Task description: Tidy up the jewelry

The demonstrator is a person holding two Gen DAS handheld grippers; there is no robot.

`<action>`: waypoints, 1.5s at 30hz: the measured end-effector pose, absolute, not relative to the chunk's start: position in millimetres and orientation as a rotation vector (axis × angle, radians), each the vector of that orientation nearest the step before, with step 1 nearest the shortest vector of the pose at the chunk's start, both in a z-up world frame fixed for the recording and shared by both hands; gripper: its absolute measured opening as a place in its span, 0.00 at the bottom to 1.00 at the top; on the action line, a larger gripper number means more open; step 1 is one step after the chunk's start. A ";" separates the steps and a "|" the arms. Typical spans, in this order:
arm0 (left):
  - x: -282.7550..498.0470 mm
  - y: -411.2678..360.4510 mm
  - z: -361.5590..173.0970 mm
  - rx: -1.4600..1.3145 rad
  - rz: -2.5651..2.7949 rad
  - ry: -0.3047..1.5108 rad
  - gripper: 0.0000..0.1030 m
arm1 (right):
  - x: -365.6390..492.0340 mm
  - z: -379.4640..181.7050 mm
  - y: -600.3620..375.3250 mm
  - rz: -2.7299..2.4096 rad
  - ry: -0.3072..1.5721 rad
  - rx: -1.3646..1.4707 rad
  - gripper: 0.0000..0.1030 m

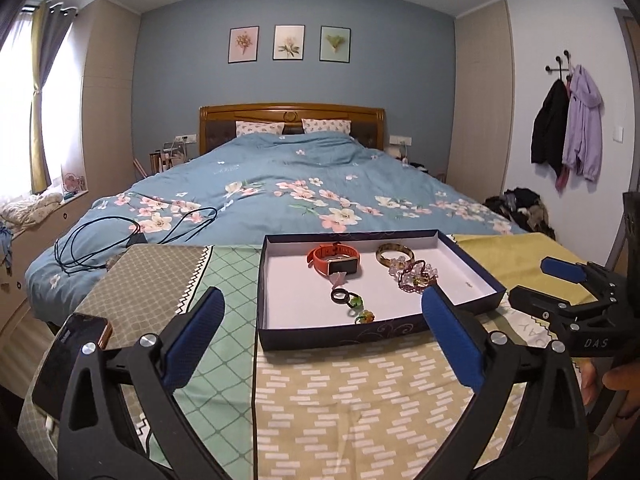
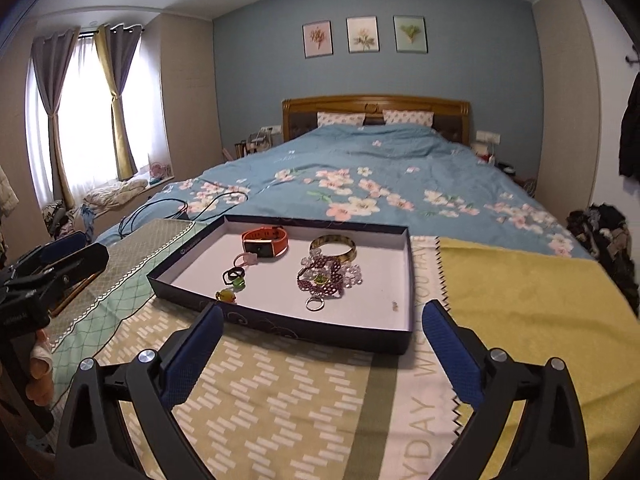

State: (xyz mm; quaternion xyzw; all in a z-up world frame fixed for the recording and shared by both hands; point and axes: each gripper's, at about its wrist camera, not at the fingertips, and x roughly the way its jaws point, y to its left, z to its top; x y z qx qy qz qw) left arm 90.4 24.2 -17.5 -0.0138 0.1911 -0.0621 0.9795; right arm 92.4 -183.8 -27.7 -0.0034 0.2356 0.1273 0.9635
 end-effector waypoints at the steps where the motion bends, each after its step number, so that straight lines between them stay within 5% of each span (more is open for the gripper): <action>1: 86.6 25.1 -17.1 -0.031 -0.123 0.378 0.94 | 88.7 -26.8 -183.2 0.250 0.466 -0.008 0.93; 17: 42.2 20.9 -3.8 -0.012 -0.080 0.257 0.94 | 38.1 -6.3 -184.4 0.215 0.263 -0.030 0.93; 45: 14.9 13.1 10.8 -0.011 -0.097 0.177 0.94 | 28.4 -5.7 -191.5 0.198 0.240 0.001 0.93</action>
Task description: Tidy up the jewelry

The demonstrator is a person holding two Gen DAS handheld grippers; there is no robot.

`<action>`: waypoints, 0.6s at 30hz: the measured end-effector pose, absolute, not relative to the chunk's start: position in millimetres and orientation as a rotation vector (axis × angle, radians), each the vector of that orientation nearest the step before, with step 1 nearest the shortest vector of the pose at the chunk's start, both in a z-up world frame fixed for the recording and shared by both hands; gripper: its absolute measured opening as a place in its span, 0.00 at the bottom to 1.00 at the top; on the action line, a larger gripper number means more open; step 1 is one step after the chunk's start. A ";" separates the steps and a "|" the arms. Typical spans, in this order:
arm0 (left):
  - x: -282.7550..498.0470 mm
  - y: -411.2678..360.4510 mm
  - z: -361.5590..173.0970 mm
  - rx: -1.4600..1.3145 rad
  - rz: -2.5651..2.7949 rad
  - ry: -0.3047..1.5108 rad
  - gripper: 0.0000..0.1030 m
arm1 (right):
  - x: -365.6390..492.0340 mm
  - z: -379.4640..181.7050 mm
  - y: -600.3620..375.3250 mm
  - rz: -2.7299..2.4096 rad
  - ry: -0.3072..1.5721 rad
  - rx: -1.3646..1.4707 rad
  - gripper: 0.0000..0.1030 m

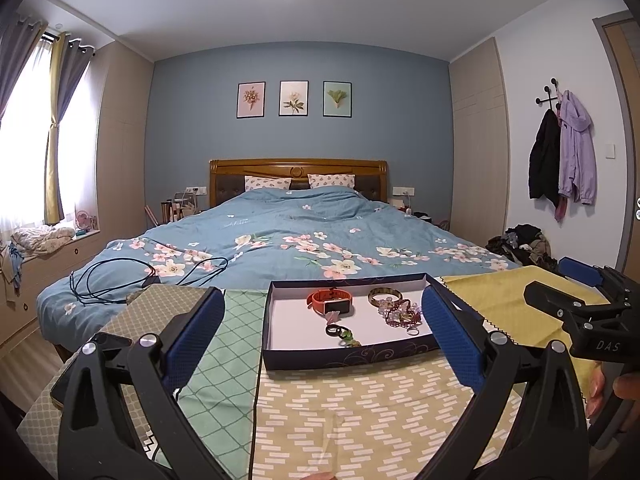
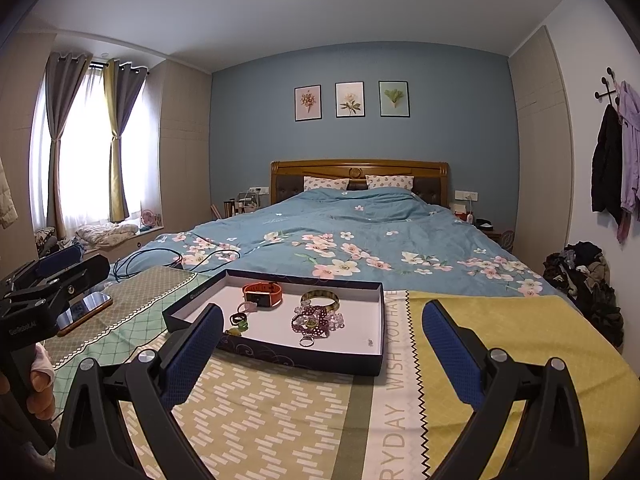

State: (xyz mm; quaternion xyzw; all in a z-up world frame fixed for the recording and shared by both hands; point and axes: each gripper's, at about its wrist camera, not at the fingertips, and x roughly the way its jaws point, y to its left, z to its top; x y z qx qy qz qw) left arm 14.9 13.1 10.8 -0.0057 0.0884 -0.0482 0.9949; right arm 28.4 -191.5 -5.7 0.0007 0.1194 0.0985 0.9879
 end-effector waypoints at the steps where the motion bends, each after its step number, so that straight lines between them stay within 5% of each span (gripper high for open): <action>1: 14.7 13.1 10.9 -0.012 -0.096 0.177 0.94 | 28.6 -5.8 -191.9 0.197 0.239 0.003 0.93; 18: 12.8 11.6 10.1 0.000 -0.078 0.176 0.94 | 29.6 -7.3 -190.1 0.204 0.245 0.007 0.93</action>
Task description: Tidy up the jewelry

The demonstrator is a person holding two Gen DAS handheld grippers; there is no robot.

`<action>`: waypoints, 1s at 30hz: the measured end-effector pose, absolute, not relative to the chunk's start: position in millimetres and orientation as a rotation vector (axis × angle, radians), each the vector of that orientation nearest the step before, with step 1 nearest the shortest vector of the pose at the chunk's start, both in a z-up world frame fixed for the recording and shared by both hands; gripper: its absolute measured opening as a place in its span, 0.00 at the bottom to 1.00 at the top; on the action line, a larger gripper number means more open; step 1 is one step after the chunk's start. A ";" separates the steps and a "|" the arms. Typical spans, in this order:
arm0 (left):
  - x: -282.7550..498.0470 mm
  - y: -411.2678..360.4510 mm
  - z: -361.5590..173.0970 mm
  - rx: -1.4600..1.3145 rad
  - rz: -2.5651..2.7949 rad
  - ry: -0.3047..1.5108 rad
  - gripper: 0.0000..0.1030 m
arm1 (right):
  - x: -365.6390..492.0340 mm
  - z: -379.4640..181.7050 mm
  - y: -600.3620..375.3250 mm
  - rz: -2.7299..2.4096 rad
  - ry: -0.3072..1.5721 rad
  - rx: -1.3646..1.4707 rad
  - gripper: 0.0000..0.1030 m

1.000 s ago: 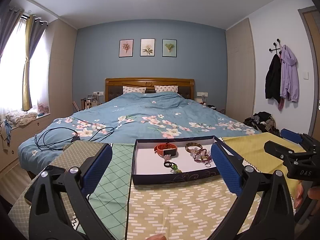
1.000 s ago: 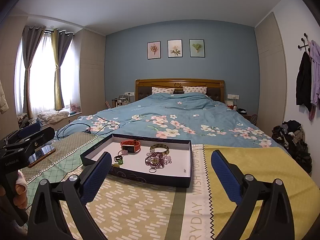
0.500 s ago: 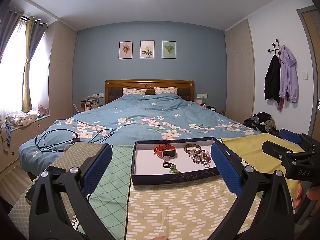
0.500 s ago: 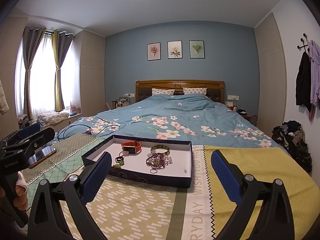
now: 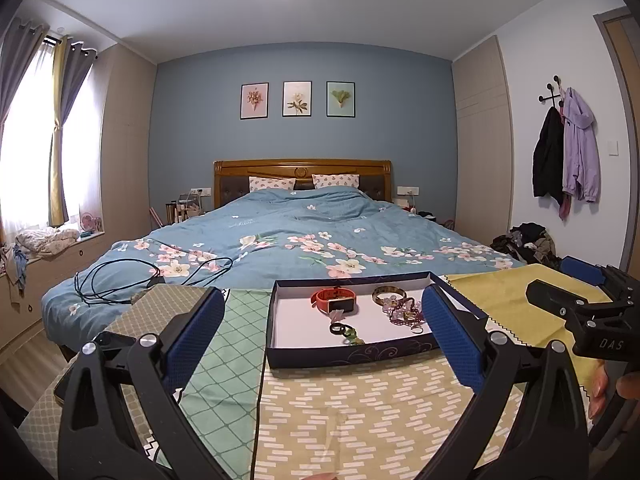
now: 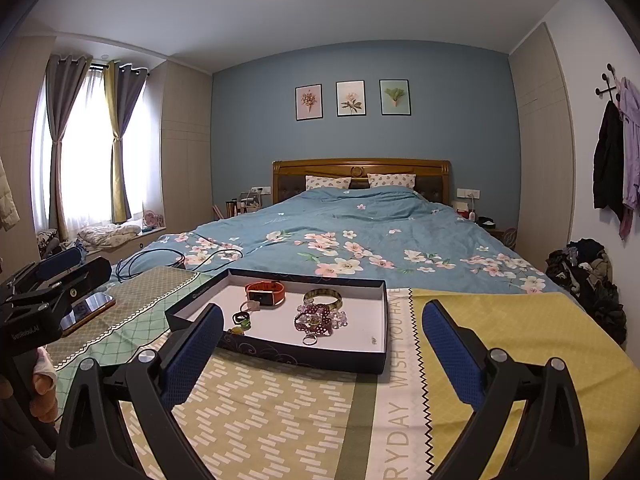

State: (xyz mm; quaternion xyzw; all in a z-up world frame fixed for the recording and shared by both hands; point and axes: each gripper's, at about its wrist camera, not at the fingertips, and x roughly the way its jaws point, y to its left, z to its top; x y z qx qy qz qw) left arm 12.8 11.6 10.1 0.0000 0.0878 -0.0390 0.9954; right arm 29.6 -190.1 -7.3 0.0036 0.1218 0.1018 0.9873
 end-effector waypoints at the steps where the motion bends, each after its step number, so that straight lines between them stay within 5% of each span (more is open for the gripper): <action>1: 12.9 11.9 9.7 0.000 -0.078 0.176 0.94 | 30.0 -7.4 -190.0 0.205 0.244 0.007 0.93; 30: 12.5 9.6 9.7 -0.005 -0.077 0.170 0.94 | 29.0 -10.0 -186.8 0.206 0.253 0.015 0.93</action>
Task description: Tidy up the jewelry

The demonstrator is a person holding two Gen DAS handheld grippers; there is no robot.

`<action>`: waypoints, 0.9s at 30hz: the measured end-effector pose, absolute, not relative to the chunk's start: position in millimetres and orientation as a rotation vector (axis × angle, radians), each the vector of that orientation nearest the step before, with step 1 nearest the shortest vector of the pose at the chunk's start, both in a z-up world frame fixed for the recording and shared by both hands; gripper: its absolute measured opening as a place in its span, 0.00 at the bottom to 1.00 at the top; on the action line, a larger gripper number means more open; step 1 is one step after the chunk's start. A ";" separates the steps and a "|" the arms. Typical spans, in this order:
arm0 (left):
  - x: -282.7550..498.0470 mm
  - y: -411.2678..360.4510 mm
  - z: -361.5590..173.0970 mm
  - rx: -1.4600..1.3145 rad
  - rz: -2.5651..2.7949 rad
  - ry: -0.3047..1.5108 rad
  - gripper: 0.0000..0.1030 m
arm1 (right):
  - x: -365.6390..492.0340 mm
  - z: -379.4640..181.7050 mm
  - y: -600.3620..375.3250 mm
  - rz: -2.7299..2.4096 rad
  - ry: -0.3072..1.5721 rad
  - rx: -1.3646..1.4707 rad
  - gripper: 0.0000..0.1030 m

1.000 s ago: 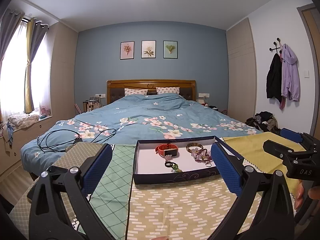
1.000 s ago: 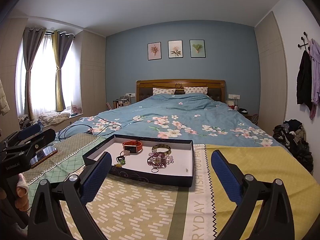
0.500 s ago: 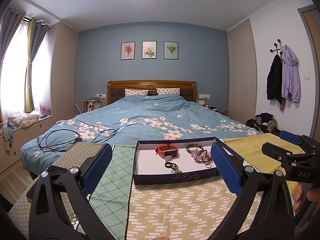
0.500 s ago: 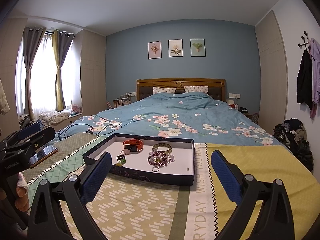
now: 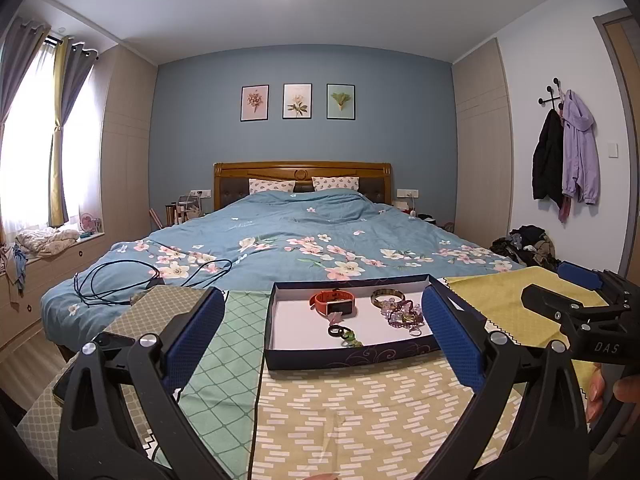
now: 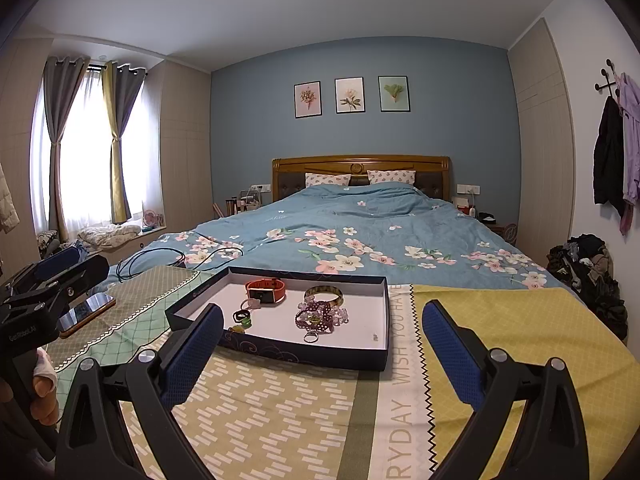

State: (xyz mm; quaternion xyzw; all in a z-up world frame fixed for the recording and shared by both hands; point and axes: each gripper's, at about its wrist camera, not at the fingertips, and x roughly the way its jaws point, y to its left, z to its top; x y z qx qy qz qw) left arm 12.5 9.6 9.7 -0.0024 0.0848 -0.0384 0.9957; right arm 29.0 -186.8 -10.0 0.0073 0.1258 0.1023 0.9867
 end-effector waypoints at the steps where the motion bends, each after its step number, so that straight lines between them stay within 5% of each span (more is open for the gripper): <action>1: 12.4 9.6 9.7 -0.006 -0.077 0.170 0.94 | 29.1 -10.0 -186.9 0.205 0.253 0.014 0.93; 27: 11.0 9.7 10.0 -0.008 -0.073 0.164 0.94 | 28.7 -9.2 -187.1 0.206 0.256 0.016 0.93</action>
